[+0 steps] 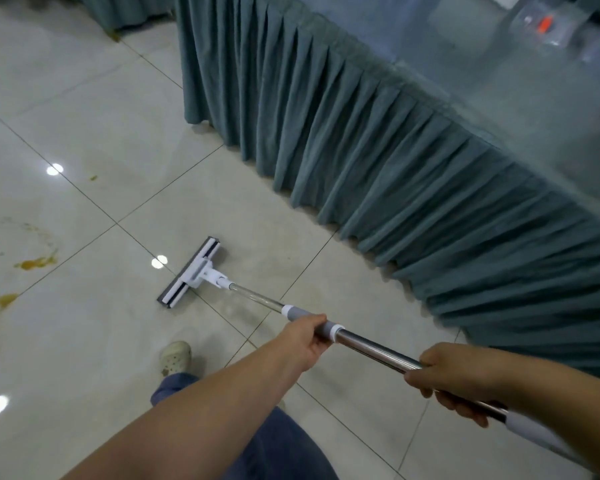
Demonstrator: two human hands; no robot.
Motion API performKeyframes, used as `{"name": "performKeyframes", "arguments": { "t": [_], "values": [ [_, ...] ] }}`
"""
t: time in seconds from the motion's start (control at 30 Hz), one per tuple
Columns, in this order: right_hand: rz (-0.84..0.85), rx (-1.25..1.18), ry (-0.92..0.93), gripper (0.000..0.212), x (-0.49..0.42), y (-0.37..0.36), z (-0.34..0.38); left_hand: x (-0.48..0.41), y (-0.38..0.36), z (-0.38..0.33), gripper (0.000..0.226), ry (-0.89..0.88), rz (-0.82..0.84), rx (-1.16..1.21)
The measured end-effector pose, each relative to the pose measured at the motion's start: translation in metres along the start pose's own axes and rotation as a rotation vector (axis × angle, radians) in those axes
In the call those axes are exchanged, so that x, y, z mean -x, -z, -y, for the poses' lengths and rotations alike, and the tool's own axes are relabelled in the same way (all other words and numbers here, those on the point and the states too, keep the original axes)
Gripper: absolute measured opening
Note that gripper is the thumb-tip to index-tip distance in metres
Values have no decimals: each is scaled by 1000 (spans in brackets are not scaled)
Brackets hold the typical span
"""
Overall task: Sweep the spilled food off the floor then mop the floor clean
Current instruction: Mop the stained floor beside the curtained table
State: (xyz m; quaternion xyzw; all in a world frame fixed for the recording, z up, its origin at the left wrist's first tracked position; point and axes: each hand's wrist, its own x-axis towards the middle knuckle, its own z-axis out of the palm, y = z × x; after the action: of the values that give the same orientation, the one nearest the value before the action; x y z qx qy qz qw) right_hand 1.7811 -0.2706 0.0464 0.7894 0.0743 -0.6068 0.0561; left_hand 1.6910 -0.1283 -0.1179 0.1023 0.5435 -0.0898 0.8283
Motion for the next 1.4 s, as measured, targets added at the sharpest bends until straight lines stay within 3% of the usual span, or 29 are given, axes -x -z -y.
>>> {"name": "performKeyframes", "arguments": {
  "t": [0.2,0.47,0.7,0.93,1.23,1.4],
  "values": [
    [76,47,-97,26,12,3,6,4,3,1,16,73,10,-81],
    [29,56,-95,29,2,11,85,0,29,-72,25,43,26,-45],
    [14,13,-17,30,-38,14,215,-24,80,-191,26,-13,-90,99],
    [67,-82,39,31,-93,-5,373,-61,151,-330,19,-102,-221,438],
    [73,-157,141,30,-151,-19,558,-83,243,-507,23,-300,-331,395],
    [110,-210,187,30,-169,-29,606,-83,274,-556,23,-292,-373,290]
  ]
}}
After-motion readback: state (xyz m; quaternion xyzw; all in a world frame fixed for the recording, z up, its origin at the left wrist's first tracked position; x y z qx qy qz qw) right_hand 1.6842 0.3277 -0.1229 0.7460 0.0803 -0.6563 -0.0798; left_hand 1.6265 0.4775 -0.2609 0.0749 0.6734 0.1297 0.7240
